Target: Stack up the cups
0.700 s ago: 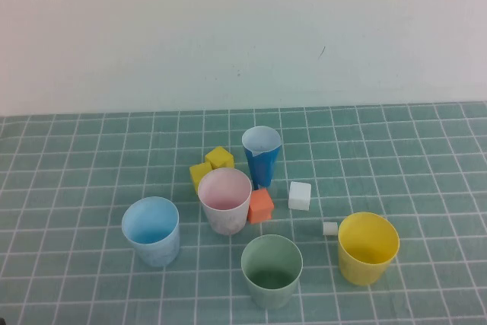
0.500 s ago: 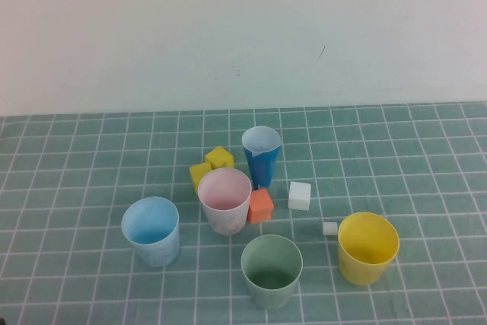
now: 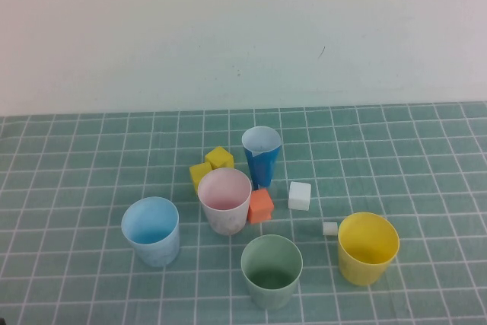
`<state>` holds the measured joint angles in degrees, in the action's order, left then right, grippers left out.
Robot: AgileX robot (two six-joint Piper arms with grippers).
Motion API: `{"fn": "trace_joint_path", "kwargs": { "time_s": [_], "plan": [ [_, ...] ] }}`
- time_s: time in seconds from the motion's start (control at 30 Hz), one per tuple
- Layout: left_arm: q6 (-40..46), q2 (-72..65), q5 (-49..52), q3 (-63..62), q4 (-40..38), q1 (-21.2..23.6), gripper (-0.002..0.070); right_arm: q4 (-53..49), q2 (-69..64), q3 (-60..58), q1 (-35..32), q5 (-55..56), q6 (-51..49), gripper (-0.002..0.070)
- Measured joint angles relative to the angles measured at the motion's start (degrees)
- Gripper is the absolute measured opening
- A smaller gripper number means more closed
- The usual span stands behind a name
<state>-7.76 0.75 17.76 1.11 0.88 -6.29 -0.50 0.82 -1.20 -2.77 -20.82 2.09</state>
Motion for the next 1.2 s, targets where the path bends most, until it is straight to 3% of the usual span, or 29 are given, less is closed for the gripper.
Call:
{"fn": "trace_joint_path", "kwargs": {
  "time_s": [0.83,0.97,1.2],
  "plan": [
    [-0.13,0.0,-1.82,0.02,0.11,0.0,-0.0002,-0.32,0.0,-0.29,0.0,3.4,0.43,-0.0003],
    [-0.13,0.0,-14.03,0.02,-0.32,0.0,-0.0002,-0.54,0.0,-0.43,0.0,16.83,2.06,-0.0003],
    [1.65,0.0,-47.98,0.02,1.6,0.0,-0.0002,-0.04,0.0,-0.43,0.0,44.23,3.1,-0.0003]
  ]
}}
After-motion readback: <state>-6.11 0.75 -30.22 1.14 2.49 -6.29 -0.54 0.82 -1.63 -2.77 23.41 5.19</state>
